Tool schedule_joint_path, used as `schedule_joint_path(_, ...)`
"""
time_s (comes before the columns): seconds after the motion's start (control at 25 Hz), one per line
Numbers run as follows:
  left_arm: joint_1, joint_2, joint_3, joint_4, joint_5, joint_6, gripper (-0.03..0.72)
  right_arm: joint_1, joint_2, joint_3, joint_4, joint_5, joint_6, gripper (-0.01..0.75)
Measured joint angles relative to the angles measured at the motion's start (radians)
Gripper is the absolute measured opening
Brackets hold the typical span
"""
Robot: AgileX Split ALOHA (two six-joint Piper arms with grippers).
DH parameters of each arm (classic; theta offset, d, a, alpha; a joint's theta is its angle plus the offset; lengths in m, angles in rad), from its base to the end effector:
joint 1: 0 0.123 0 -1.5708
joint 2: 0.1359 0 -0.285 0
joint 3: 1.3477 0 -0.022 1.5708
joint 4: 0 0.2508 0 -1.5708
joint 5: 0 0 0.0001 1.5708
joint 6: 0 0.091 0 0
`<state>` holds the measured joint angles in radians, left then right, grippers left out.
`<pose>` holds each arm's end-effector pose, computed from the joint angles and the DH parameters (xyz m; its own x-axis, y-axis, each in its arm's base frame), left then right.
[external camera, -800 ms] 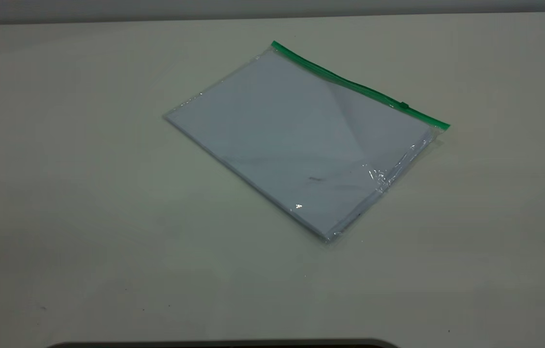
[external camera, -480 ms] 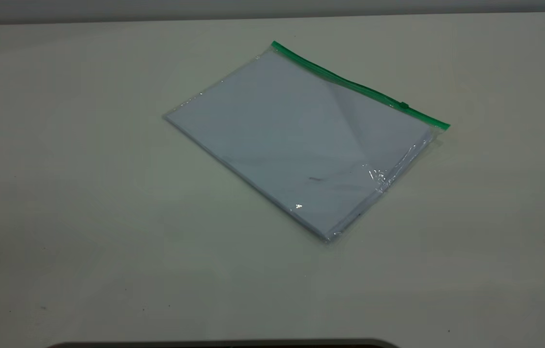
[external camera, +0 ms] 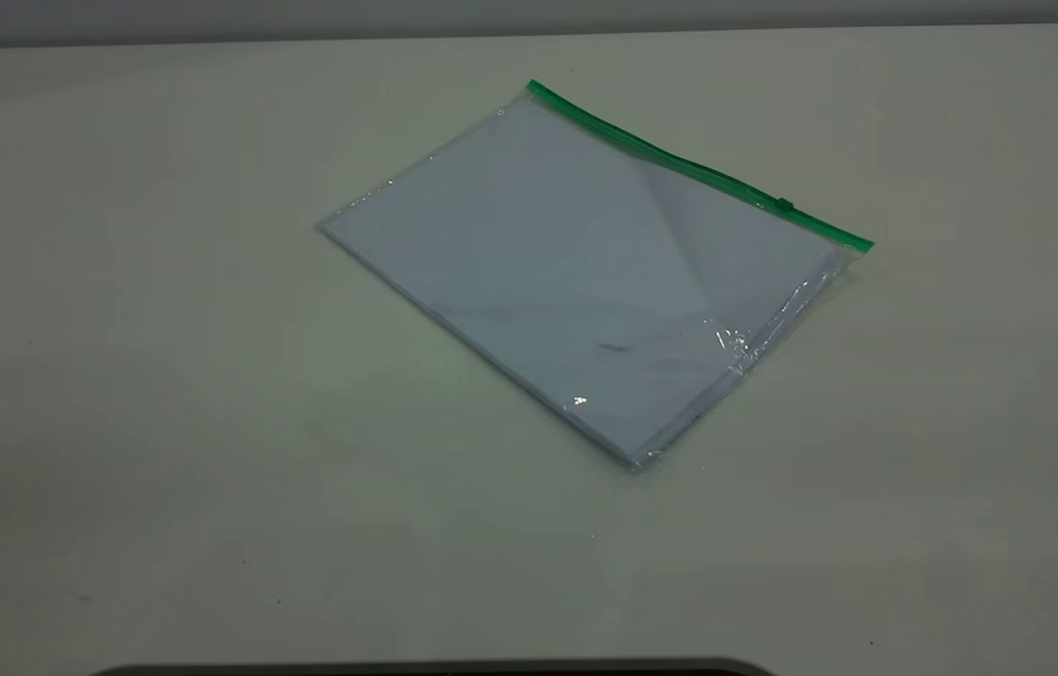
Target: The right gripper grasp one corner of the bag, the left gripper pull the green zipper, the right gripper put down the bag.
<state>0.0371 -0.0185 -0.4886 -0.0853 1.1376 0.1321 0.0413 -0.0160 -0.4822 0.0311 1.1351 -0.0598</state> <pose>-0.0096 -0.0074 0.2682 -0.5102 0.0769 -0.8566 0.0786 0.9960 0.0426 -0.0086 0.0022 0.2664 -0.5182 -0.0681 -0.8525 -0.0896 0.9957 -0.0251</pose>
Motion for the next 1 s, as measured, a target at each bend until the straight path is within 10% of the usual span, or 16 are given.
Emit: schedule_joint_path(1.0,0.0,0.3,-0.122,0.022,-0.153,-0.084,0.568,0.0,0.121,-0.109,0.019,-0.069,0.072,0.554)
